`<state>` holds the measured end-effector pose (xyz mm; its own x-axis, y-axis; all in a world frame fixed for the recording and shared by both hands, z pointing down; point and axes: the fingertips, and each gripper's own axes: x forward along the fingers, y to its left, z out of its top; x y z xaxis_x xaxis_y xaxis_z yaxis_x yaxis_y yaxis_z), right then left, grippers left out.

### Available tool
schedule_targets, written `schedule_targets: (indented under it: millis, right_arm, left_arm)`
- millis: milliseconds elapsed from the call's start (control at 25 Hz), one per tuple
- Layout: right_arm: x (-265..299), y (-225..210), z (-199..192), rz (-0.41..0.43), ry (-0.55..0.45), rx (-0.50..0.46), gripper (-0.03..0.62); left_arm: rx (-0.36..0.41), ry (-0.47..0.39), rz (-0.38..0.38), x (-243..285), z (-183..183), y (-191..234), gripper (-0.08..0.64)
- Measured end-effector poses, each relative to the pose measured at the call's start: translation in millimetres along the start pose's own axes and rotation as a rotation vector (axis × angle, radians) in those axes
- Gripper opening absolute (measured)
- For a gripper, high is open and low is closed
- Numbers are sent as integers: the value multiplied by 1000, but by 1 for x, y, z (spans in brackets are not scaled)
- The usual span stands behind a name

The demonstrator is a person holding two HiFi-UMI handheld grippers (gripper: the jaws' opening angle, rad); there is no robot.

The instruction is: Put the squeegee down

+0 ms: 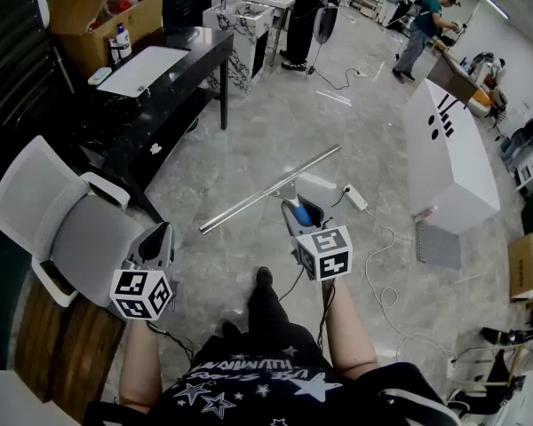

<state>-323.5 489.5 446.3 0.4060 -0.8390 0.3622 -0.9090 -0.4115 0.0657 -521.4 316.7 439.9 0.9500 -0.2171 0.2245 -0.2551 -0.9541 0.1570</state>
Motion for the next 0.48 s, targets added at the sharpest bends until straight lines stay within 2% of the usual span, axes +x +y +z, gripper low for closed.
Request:
schedule_targets:
  millis: [320,480]
  right_arm:
    - [6,-2,0,4,5,-2,140]
    - [16,-18,1,-9,4,9,140]
  left_arm:
    - [-5,10,-8,8,-1,-2,25]
    - [-3,19,-6,24,0,2,25]
